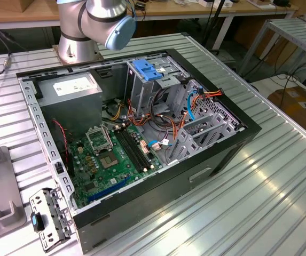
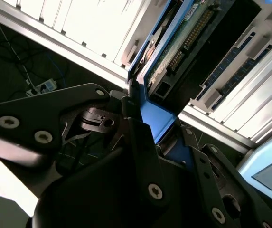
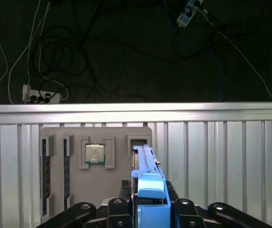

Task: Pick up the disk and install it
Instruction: 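Pick up the disk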

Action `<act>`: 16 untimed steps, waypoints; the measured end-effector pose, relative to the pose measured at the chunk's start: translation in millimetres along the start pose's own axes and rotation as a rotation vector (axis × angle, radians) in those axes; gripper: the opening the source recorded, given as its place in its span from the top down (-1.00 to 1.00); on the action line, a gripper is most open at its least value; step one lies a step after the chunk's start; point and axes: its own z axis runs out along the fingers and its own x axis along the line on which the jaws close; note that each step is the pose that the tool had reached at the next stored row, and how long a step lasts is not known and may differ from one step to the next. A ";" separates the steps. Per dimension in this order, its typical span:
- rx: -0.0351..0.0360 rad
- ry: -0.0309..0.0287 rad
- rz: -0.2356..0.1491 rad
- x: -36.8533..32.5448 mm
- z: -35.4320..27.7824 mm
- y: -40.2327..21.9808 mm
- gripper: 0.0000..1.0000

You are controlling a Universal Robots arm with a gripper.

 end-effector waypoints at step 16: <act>0.0001 -0.0001 0.000 -1.4 -37.1 -0.3 0.25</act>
